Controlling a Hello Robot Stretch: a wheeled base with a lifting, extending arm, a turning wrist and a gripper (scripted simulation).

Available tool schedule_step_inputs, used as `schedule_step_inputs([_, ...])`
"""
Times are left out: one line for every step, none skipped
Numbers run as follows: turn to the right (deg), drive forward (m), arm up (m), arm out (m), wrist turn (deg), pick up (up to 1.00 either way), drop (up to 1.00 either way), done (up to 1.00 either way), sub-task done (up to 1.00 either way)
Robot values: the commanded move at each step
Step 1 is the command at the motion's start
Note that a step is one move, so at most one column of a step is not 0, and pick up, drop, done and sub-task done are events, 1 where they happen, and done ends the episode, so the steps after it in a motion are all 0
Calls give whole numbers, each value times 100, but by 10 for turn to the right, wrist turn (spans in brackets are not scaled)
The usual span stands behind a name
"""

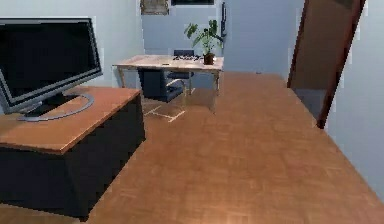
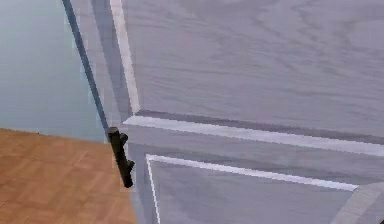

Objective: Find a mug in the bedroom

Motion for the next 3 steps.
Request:
schedule_step_inputs([240, 0, 0, 0, 0, 0, 0, 0, 0])
schedule_step_inputs([0, 100, 0, 0, 0, 0, 0, 0, 0])
schedule_step_inputs([0, 100, 0, 0, 0, 0, 0, 0, 0])
